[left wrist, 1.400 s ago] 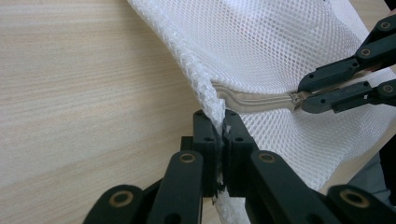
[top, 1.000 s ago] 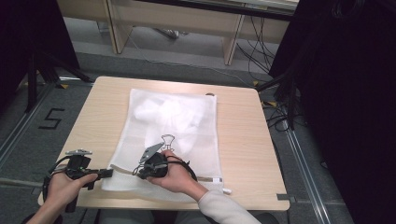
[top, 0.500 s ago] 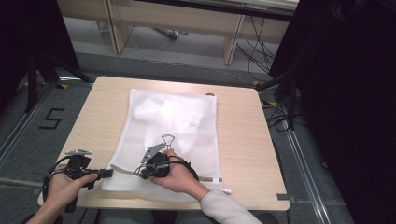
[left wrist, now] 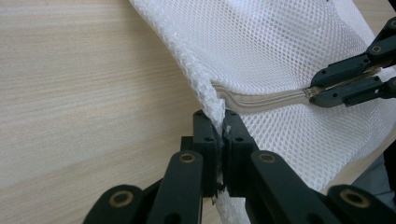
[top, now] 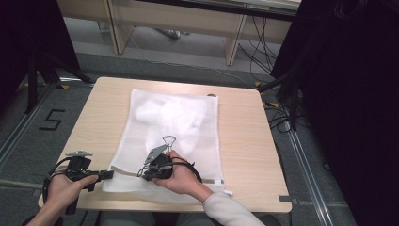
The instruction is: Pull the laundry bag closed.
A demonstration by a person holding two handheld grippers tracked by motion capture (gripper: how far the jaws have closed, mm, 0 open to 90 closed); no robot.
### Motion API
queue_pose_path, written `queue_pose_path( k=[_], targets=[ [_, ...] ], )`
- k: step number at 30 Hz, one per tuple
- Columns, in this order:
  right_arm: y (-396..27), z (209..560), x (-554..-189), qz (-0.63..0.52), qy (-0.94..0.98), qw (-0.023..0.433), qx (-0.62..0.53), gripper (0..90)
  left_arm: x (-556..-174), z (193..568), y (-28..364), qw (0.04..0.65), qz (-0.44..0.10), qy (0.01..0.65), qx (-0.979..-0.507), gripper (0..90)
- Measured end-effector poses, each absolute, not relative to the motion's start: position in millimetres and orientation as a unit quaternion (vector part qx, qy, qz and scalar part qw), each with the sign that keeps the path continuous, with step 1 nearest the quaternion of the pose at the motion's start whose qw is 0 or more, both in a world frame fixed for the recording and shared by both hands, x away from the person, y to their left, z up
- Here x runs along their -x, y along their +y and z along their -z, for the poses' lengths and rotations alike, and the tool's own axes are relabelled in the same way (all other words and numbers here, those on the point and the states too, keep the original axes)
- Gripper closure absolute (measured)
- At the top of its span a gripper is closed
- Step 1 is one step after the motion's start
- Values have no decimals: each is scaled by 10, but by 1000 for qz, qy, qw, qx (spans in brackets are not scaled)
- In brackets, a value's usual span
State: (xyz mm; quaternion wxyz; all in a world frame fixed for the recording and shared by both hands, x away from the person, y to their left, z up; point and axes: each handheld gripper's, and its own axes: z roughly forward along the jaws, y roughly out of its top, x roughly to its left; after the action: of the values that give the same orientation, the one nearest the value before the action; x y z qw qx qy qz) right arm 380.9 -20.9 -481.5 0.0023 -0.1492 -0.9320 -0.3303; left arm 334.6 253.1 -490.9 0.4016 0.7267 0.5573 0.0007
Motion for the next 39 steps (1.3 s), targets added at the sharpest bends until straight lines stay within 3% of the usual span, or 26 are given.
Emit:
queue_pose_path(
  k=[39],
  targets=[
    [-358,4745,-3836,329,-934,-3,143,825,-3346,4907,2538,401,-2,559,-726,854]
  ],
)
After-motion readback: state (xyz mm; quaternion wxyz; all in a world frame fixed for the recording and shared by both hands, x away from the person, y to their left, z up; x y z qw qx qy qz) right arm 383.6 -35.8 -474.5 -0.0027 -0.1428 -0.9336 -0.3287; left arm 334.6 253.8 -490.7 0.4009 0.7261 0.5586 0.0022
